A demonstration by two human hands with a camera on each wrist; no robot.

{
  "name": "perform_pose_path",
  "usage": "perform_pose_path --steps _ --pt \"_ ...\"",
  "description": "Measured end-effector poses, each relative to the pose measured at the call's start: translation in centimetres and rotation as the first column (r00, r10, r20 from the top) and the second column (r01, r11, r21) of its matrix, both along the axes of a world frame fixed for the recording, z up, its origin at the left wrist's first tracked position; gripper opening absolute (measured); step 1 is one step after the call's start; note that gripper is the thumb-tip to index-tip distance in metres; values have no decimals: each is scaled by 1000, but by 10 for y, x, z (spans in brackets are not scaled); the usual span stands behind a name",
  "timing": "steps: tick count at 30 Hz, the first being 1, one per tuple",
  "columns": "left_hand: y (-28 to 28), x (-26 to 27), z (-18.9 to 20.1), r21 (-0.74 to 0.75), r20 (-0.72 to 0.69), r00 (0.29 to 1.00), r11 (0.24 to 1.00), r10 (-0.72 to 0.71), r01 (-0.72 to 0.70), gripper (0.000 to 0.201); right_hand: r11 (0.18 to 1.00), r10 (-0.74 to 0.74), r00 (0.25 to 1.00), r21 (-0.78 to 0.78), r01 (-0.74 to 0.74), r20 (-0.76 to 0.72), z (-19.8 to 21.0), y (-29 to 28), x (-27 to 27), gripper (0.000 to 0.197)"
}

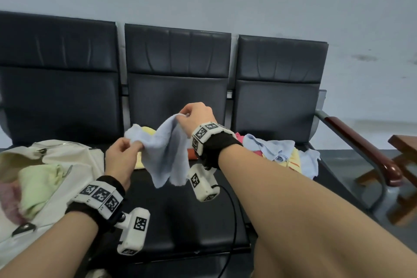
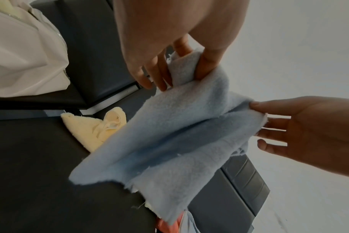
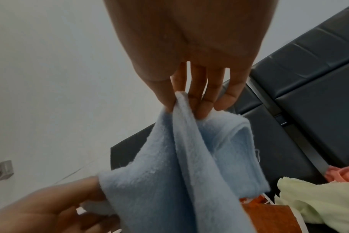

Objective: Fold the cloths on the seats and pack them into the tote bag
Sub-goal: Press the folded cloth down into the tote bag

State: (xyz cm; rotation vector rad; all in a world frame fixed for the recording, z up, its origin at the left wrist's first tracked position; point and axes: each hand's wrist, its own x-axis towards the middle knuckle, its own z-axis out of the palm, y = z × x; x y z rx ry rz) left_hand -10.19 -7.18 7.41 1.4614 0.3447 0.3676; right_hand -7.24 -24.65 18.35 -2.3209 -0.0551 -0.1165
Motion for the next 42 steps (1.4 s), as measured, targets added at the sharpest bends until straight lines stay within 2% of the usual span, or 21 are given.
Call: perform_pose_path --steps 3,6,12,13,16,19,22,24,26,30,33,37,40,42 --pt "2 2 1 61 57 998 997 33 -37 31 998 -3 1000 -57 2 -12 -1 -4 0 7" --pt "2 1 3 70 111 992 995 67 -75 29 990 -7 1000 -141 5 -17 -2 -7 4 3" --pt "2 -6 2 113 -5 996 990 91 -90 52 964 7 1000 -267 -13 -26 -3 -10 7 9" --pt "1 -6 1 123 -33 996 990 77 -72 50 960 10 1000 -279 -16 -23 -3 -10 6 9" --pt "-5 -8 0 174 -54 998 985 22 -13 23 951 21 1000 -309 -24 -14 -2 -8 4 11" --pt "-5 -9 2 292 -31 999 956 8 2 33 941 18 1000 -339 -15 8 -3 -7 4 11" --pt "-1 -5 4 388 -41 995 919 94 -71 60 954 -20 999 -298 29 31 0 -11 5 15" --pt "4 -4 4 338 -89 988 937 126 -89 54 967 -53 997 -248 66 59 2 -14 6 18" --pt "10 -1 1 265 -89 991 961 100 -73 36 975 -75 993 -203 92 86 3 -14 9 19" --pt "13 -4 -5 331 -102 995 942 -13 47 16 987 -75 995 -140 84 69 2 -12 11 20" --pt "8 -8 -7 360 -155 987 929 -33 88 15 999 -25 998 -35 27 54 1 -10 8 15" --pt "1 -5 -5 111 -210 964 976 -162 188 19 999 42 998 28 -43 35 2 -8 6 8" --pt "-2 -3 -4 177 -216 954 952 -209 248 18 991 124 992 45 -124 1 -2 -6 6 7" --pt "-6 -2 -2 267 -177 961 929 -212 254 42 982 183 983 47 -181 -31 -5 -3 5 12"
